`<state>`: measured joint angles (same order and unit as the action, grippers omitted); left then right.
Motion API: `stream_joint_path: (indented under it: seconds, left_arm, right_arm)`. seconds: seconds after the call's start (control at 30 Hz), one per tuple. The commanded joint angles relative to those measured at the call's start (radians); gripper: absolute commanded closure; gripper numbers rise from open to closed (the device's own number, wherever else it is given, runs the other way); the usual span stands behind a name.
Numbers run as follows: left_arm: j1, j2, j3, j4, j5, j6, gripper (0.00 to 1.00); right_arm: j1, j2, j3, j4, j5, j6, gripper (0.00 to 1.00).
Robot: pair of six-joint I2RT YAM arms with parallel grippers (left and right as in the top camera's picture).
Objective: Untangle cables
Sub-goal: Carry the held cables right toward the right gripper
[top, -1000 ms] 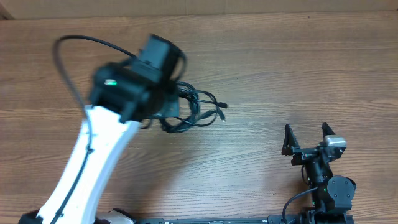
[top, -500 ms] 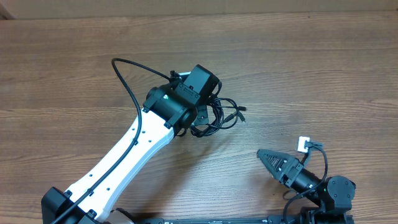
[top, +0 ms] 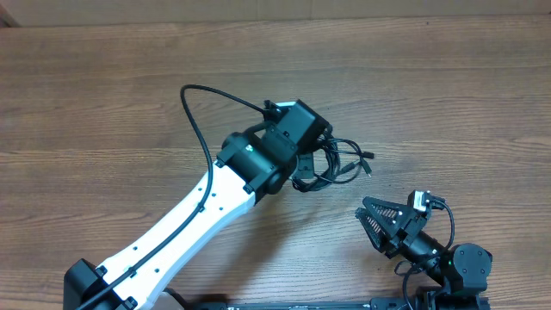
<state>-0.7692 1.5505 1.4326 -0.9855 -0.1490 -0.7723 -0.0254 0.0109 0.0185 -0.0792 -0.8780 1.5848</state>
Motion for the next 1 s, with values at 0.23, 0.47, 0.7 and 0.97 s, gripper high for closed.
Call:
stream_joint_path:
  seconds: [0.23, 0.47, 0.7, 0.97]
  left_arm:
    - [-0.112, 0.032, 0.0, 0.031, 0.017, -0.018, 0.96]
    - [-0.163, 0.073, 0.0, 0.033, 0.047, -0.018, 0.96]
    - [-0.149, 0.072, 0.001, 0.037, -0.047, 0.018, 0.96]
    - [-0.063, 0.069, 0.003, 0.035, -0.118, 0.064, 0.96]
  right_arm:
    - [-0.001, -0.008, -0.01, 0.008, 0.065, 0.047, 0.56]
    - [-0.001, -0.008, -0.01, 0.014, 0.119, 0.046, 0.71]
    - [-0.001, -0.008, -0.01, 0.014, 0.111, 0.041, 0.96]
    - [-0.001, -0.008, -0.01, 0.011, 0.08, 0.003, 0.96]
